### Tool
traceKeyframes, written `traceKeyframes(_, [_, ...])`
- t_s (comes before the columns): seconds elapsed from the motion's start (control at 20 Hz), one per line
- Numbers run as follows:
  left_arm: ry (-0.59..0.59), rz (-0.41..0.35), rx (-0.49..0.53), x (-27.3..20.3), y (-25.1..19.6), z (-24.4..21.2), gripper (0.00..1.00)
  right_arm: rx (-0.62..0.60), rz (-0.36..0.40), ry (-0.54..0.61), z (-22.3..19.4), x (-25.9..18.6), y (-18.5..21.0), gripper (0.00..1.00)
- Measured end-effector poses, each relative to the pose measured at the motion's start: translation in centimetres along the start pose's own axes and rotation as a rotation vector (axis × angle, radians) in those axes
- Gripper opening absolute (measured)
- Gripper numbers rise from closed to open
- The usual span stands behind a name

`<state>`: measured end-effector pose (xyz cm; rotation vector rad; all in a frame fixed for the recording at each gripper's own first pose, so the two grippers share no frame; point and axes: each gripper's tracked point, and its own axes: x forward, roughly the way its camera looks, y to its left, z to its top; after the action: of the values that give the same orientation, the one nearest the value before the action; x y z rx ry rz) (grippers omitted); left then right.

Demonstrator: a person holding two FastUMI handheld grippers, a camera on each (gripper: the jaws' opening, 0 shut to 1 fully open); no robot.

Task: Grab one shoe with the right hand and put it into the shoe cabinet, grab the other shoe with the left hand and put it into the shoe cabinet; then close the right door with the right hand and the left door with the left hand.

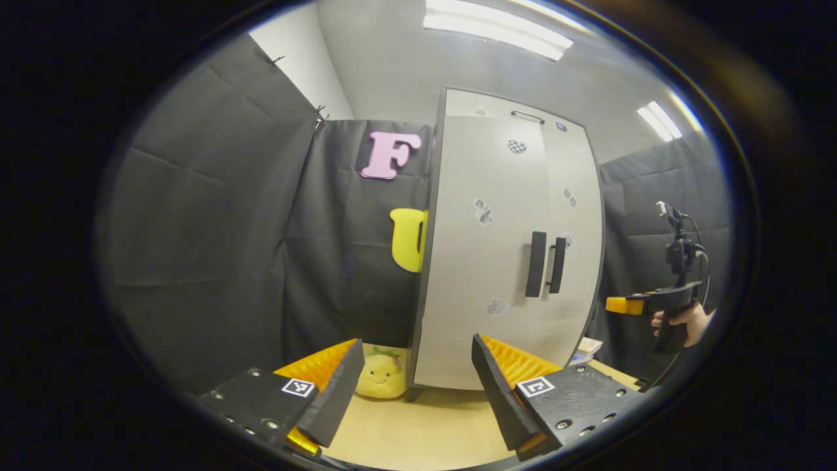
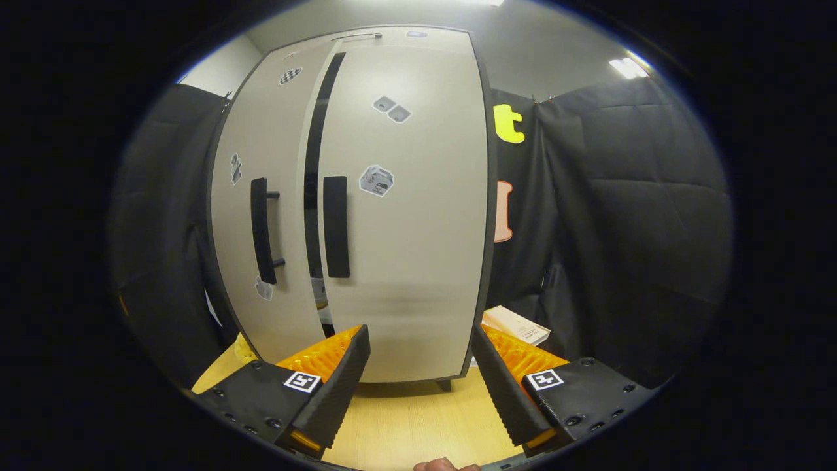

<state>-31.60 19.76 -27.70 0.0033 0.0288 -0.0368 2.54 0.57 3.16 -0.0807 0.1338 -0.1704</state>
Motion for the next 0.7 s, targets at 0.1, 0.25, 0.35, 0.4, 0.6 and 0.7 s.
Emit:
traceKeyframes(0.1, [0.009,0.004,0.009,0.4,0.1,-0.7,0.93,-0.011,-0.025,-0.007,0.3,-0.3,-0.7,0.98])
traceKeyframes(0.25, [0.017,-0.017,-0.019,0.9,-0.8,-1.8,0.94,-0.027,-0.044,-0.005,0.3,-0.8,-1.5,0.98])
traceKeyframes(0.35, [0.027,-0.022,-0.025,1.0,-1.0,-2.5,0.93,-0.040,-0.057,0.008,0.0,-0.9,-2.0,0.98])
traceKeyframes(0.4, [0.031,-0.020,-0.019,1.2,-1.0,-2.9,0.93,-0.044,-0.066,0.007,0.2,-1.0,-2.4,0.99])
traceKeyframes(0.6, [0.035,-0.027,0.010,1.4,-2.0,-3.2,0.95,-0.062,-0.086,0.010,0.2,-1.3,-3.3,1.00])
traceKeyframes(0.7, [0.048,-0.027,0.019,1.6,-2.6,-3.6,0.93,-0.057,-0.083,0.022,-0.3,-1.4,-3.9,1.00])
